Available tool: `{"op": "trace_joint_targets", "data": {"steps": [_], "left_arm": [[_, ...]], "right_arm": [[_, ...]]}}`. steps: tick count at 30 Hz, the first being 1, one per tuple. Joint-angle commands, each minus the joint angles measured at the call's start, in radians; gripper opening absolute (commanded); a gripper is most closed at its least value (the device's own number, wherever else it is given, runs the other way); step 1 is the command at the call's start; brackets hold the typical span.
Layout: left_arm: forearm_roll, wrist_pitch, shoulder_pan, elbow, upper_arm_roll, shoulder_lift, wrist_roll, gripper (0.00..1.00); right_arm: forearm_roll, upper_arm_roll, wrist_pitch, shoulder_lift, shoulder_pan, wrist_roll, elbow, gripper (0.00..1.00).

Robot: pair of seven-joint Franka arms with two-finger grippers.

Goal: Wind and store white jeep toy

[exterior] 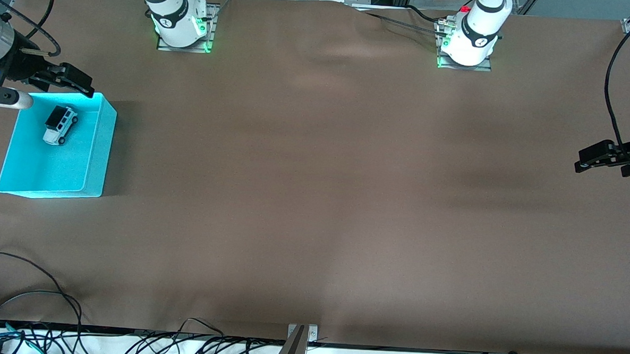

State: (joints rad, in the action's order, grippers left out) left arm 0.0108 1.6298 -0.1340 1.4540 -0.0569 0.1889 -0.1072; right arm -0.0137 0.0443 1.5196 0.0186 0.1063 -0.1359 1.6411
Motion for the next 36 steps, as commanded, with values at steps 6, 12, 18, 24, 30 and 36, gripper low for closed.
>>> {"op": "trace_joint_targets", "data": {"steps": [6,12,18,24,30,36], "left_arm": [[-0.029,-0.010,0.067,0.008,0.068,-0.034,-0.019,1.00],[-0.029,-0.011,0.057,0.008,0.063,-0.040,-0.019,1.00],[-0.031,-0.011,0.056,0.011,0.063,-0.039,-0.019,1.00],[-0.032,-0.011,0.057,0.019,0.060,-0.037,-0.019,1.00],[-0.032,-0.010,0.060,0.020,0.060,-0.034,-0.019,1.00],[-0.032,-0.010,0.059,0.019,0.060,-0.032,-0.019,1.00]], "right_arm": [[-0.020,-0.006,0.027,-0.012,0.001,0.021,-0.026,1.00],[-0.017,-0.006,0.025,-0.005,0.001,0.022,-0.017,1.00],[-0.011,-0.004,0.024,-0.005,0.001,0.019,-0.018,1.00],[-0.009,-0.003,0.016,-0.002,0.001,0.021,-0.023,1.00],[-0.009,-0.003,0.025,-0.002,0.001,0.013,-0.027,1.00],[0.015,0.005,0.025,-0.002,-0.003,0.021,-0.037,1.00]]}}
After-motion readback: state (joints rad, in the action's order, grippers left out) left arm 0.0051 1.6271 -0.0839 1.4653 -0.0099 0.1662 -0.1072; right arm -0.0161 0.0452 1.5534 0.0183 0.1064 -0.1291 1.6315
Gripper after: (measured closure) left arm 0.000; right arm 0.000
